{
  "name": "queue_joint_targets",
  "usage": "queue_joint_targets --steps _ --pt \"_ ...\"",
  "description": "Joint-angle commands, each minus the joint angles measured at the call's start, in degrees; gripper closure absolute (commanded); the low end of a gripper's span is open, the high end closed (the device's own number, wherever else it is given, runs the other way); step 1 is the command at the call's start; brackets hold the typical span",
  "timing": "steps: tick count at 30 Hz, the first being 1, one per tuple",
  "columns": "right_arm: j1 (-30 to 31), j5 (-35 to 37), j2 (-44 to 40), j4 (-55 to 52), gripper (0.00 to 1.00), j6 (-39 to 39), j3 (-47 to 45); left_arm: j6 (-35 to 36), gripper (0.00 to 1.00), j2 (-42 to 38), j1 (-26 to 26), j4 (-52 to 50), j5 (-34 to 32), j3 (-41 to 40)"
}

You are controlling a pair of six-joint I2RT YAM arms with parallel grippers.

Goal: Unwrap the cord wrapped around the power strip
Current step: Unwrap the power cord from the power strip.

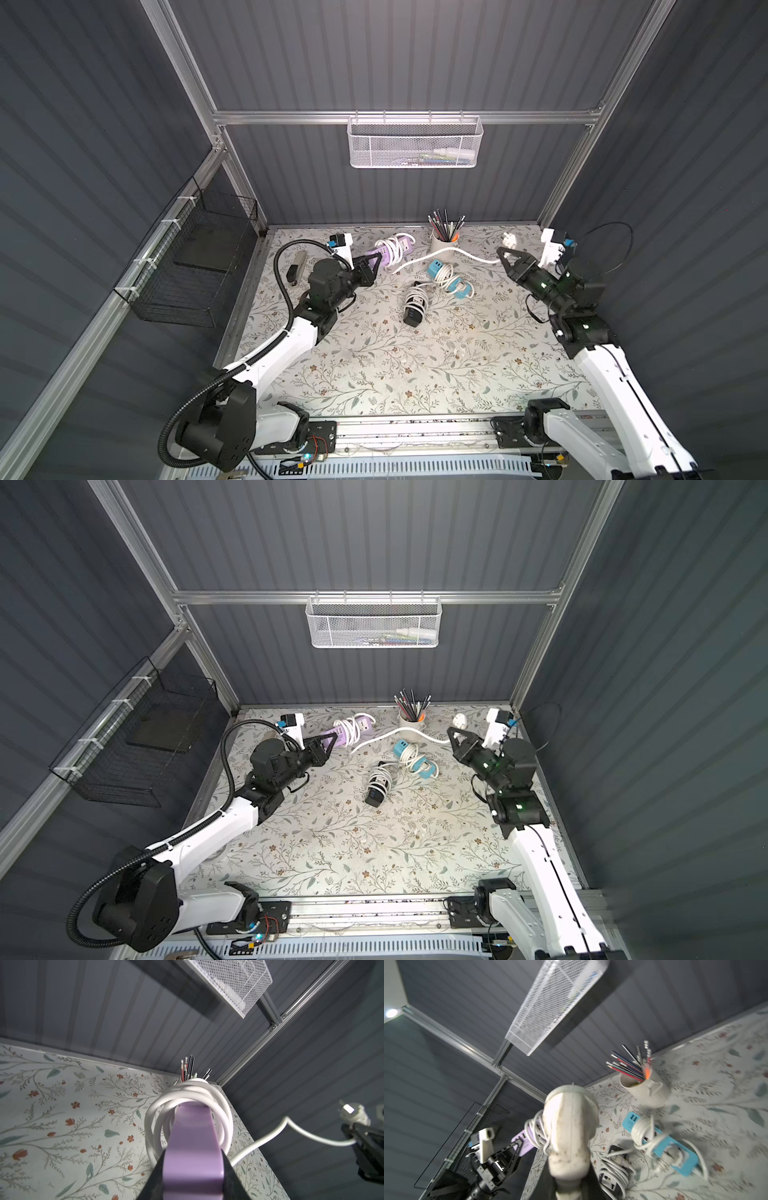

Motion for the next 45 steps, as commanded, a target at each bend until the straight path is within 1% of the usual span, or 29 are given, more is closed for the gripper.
queue_joint_targets --steps 1,4,6,9,12,14,18,22,26,28,30,32,35,37,39,40,42,45 --pt "-1.5 6.7 -4.2 -7.0 1.00 2.5 -4.5 1.4 1.00 0.0 0.1 6.8 1.4 3.7" --pt "-2.8 9.5 -5.7 -8.8 1.00 3.5 -9.0 -1.6 1.00 2.1 0.0 11.8 4.9 4.1" --pt "-4.1 10.2 -5.5 -8.3 1.00 4.6 -12.1 -3.8 1.00 3.5 -0.1 15.3 6.6 4.1" --pt "-6.5 10.5 -4.4 -5.6 1.00 6.9 -16.6 -5.9 1.00 4.8 -0.5 18.6 8.5 4.4" --pt "-8.6 9.8 -1.6 -2.1 1.00 8.4 -19.9 -6.3 1.00 5.0 -1.2 19.3 9.5 5.6" --pt "-9.6 9.8 0.2 -0.3 1.00 9.2 -21.1 -6.4 1.00 5.1 -1.8 19.3 11.7 6.3" --pt "-10.5 12.0 3.4 1.6 1.00 10.6 -22.4 -6.8 1.00 5.6 -4.0 20.3 13.9 7.6" --pt "-11.7 11.8 7.7 3.5 1.00 11.8 -22.8 -6.3 1.00 6.2 -6.6 20.8 14.9 8.2" --pt "-13.6 10.0 12.0 8.0 1.00 14.3 -25.0 -7.1 1.00 7.4 -8.9 22.6 16.0 8.4" --pt "-14.2 9.4 13.7 10.2 0.98 15.8 -26.3 -7.3 1.00 8.1 -9.9 23.3 16.1 8.3" --pt "-14.7 8.2 15.5 13.6 0.93 17.2 -27.9 -7.4 1.00 8.9 -11.1 23.8 16.0 8.2" --pt "-14.7 7.6 17.6 14.6 0.87 17.4 -28.2 -7.4 1.00 9.5 -11.8 24.3 15.8 7.9" --pt "-14.7 7.0 17.7 15.5 0.68 17.2 -28.6 -7.4 1.00 10.2 -12.3 24.6 15.6 7.6" --pt "-14.7 6.8 16.4 14.9 0.51 16.3 -28.6 -7.3 1.00 10.5 -12.4 24.6 15.3 7.3" --pt "-14.7 6.6 13.2 13.5 0.28 15.5 -28.4 -7.2 1.00 10.6 -12.4 24.6 15.1 7.0" --pt "-14.7 6.5 11.5 12.2 0.18 14.9 -28.2 -7.1 1.00 10.7 -12.4 24.5 14.9 6.9" --pt "-14.5 6.8 7.9 9.1 0.01 13.4 -27.4 -7.0 1.00 10.7 -12.4 24.5 14.4 6.5" --pt "-14.0 7.4 1.9 4.7 0.01 10.3 -25.8 -7.0 1.00 10.9 -12.4 24.2 13.4 6.5"
